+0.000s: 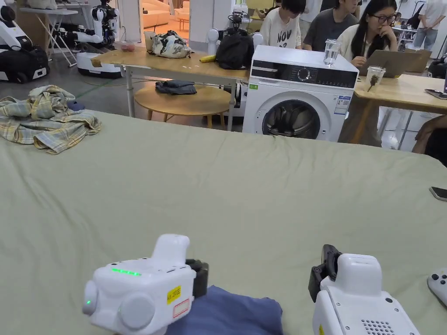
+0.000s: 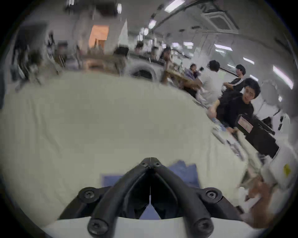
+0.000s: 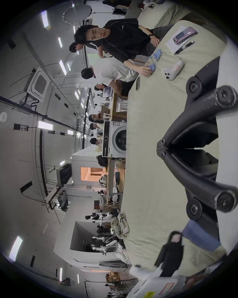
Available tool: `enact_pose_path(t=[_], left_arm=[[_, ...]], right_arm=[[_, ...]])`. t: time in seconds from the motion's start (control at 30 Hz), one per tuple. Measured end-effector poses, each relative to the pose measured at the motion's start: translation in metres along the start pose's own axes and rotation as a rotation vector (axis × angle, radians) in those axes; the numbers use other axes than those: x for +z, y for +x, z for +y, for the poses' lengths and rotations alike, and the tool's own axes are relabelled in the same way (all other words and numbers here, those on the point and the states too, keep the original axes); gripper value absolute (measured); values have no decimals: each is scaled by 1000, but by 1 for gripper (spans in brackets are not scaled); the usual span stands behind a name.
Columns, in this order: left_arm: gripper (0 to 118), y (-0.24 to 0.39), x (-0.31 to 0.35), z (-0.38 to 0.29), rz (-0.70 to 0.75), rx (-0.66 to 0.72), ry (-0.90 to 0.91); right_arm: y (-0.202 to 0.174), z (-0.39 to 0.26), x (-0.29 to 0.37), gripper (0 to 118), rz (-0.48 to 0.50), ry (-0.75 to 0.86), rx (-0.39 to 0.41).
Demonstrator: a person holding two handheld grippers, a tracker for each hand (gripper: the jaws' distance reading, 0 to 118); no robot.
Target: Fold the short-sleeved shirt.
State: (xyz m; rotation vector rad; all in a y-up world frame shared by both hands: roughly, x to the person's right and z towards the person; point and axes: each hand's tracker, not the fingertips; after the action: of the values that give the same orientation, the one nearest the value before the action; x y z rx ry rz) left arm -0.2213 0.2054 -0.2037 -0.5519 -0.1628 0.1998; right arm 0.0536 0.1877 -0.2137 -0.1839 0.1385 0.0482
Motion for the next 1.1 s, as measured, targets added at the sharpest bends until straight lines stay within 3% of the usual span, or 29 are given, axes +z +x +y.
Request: enact_pose_path(t=[0.23, 0.4, 0.57, 0.8, 0.87, 0.93, 1.03, 1.1], left_arm=[[0, 1, 42, -17, 283, -157, 372], [0, -5, 60, -29, 335, -161, 558], [0, -15, 66, -23, 357, -122, 538], [0, -32, 70, -24, 347, -93, 505], [0, -37, 68, -26, 324, -73, 479], [0, -40, 67, -28, 317, -59, 445], [0, -47, 66, -34, 291, -38, 399], [0, -55, 65, -37, 247, -21, 339]], right_arm=[[-14, 8, -5, 0, 6, 39, -12], [-18, 15, -7, 0, -1, 77, -20], [-19, 13, 0, 0, 18, 37, -4], [-36, -39, 16, 0, 171, -222, 14], [-48, -57, 10, 0, 175, -298, 62], [-54, -73, -2, 0, 197, -387, 55], [-58, -95, -26, 0, 111, -500, 56], [-54, -101, -35, 0, 103, -527, 6]])
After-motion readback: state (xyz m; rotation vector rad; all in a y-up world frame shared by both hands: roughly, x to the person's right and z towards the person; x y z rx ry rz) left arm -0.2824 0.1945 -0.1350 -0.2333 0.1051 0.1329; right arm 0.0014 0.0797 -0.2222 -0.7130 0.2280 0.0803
